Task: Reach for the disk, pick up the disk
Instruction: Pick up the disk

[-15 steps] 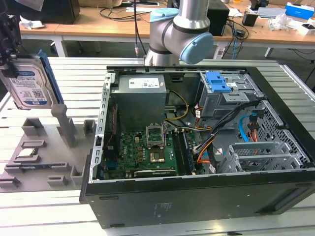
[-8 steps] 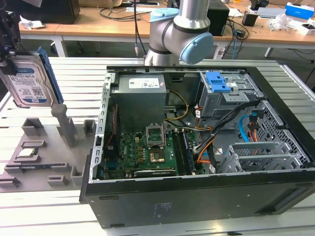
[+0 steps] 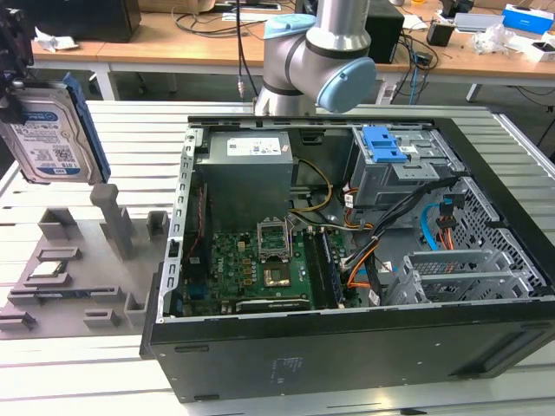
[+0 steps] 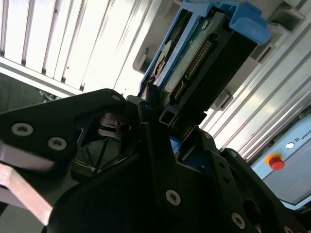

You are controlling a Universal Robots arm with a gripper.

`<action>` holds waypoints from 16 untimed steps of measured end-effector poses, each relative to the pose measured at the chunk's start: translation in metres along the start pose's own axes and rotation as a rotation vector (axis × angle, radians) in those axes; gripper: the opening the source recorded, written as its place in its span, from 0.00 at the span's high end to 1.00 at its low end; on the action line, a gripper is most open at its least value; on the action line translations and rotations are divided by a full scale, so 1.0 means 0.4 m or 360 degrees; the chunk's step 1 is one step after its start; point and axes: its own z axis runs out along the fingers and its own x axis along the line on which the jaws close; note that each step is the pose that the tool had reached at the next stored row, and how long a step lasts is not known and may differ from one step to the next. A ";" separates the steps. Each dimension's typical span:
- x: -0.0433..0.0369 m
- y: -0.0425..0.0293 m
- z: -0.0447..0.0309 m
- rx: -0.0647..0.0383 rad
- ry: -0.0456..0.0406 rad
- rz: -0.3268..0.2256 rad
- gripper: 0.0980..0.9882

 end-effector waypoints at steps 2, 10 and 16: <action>0.000 -0.001 -0.009 0.0000 0.0000 0.0000 0.70; 0.000 -0.002 -0.034 -0.0002 0.0000 0.0000 0.70; 0.000 -0.004 -0.053 -0.0002 0.0000 0.0000 0.70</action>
